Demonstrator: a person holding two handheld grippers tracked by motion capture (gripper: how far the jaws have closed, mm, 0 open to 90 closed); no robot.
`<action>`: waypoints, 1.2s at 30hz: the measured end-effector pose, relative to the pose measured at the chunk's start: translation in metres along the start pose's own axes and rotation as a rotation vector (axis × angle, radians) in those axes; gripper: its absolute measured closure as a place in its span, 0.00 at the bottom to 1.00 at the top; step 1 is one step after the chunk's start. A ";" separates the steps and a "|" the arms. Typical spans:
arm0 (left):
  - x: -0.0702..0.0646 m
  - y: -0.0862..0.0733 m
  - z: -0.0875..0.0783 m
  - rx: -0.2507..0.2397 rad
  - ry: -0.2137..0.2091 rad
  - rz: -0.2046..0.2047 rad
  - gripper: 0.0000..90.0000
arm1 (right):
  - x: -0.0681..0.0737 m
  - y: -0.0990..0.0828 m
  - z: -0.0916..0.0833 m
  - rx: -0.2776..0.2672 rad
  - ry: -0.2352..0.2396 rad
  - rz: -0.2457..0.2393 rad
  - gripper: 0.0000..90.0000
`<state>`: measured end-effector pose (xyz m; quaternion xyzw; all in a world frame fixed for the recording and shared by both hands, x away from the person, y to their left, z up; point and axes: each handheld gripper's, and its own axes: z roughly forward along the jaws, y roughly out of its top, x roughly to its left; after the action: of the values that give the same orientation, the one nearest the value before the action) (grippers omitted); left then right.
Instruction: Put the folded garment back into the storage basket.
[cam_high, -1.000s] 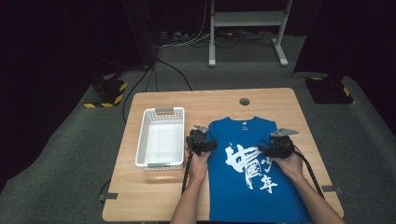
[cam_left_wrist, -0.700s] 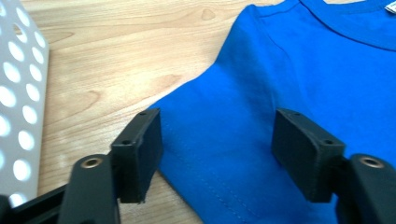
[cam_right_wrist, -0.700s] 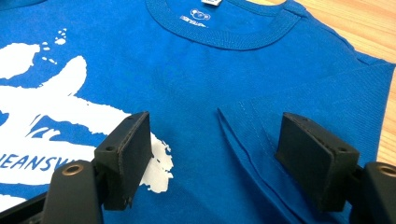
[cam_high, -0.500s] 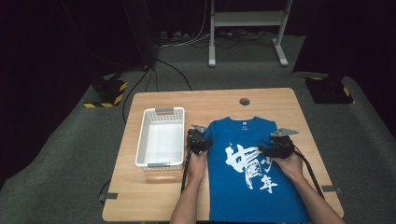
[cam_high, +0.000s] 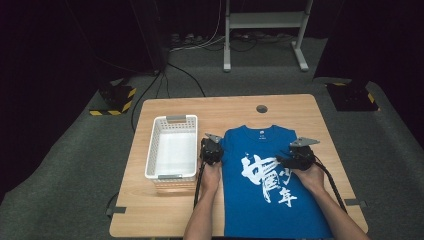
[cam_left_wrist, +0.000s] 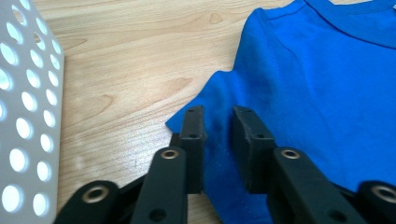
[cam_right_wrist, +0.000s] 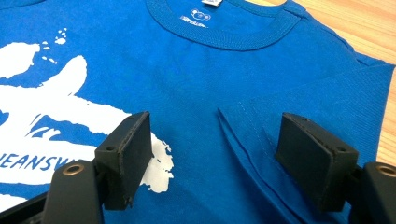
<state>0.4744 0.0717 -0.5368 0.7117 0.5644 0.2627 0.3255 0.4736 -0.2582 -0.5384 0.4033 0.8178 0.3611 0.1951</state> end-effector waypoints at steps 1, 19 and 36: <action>0.000 0.000 0.000 0.001 -0.002 0.000 0.86 | 0.000 0.000 0.000 0.000 0.000 0.000 0.29; 0.002 0.003 -0.003 -0.002 -0.069 -0.033 0.97 | 0.002 0.000 0.000 -0.004 -0.013 -0.007 0.30; -0.007 0.014 -0.016 -0.060 -0.110 -0.002 0.97 | 0.003 0.000 0.000 -0.006 -0.015 -0.009 0.30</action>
<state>0.4696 0.0658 -0.5154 0.7146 0.5382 0.2396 0.3773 0.4720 -0.2561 -0.5383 0.4018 0.8171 0.3594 0.2042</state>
